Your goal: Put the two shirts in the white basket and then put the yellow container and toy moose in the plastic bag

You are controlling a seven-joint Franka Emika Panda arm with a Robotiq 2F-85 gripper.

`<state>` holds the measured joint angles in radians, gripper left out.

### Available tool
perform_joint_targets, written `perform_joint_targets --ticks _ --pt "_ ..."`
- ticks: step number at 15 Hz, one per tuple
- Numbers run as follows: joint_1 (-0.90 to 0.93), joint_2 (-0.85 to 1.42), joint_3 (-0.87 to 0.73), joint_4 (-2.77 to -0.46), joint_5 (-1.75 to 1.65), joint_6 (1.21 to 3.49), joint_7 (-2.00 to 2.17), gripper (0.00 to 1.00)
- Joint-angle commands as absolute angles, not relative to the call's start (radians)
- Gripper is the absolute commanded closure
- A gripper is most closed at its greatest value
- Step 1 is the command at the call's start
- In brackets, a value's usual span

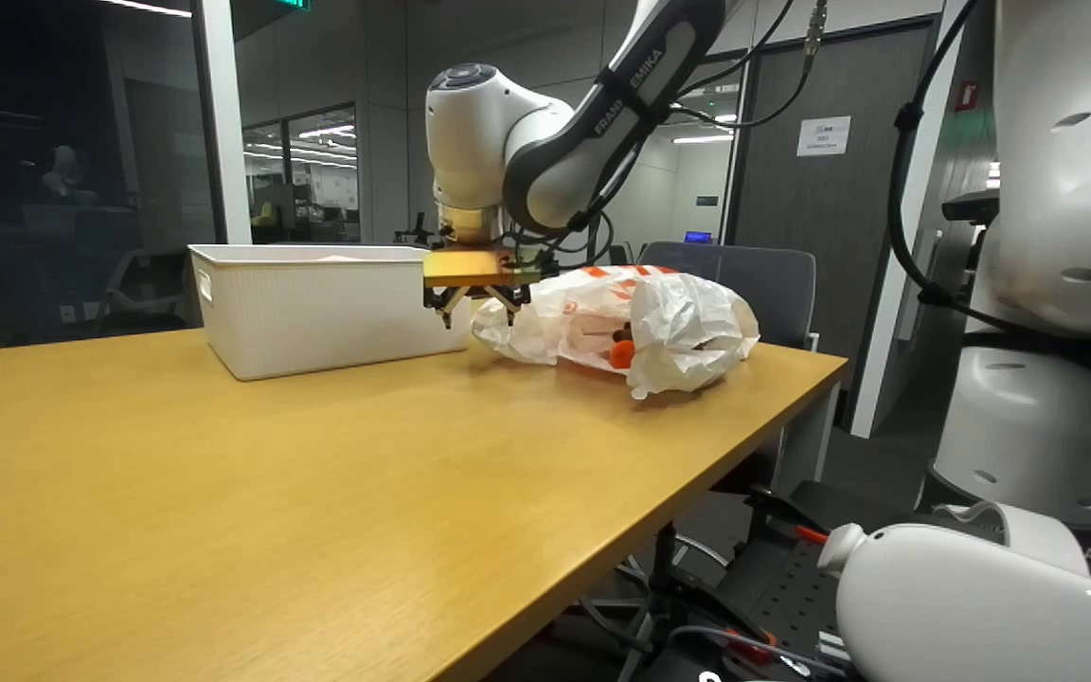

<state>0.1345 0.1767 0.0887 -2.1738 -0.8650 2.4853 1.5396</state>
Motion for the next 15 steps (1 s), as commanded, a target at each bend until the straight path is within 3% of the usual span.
perform_joint_targets --ticks 1,13,14,15 --pt "0.147 0.193 0.061 -2.136 -0.886 2.4 1.562 0.0" --pt "0.137 0.267 0.02 -2.054 -1.04 2.37 1.627 0.0" --pt "0.136 0.269 0.02 -2.055 -1.038 2.373 1.627 0.25" --pt "0.137 0.271 0.019 -2.054 -1.04 2.374 1.631 0.27"
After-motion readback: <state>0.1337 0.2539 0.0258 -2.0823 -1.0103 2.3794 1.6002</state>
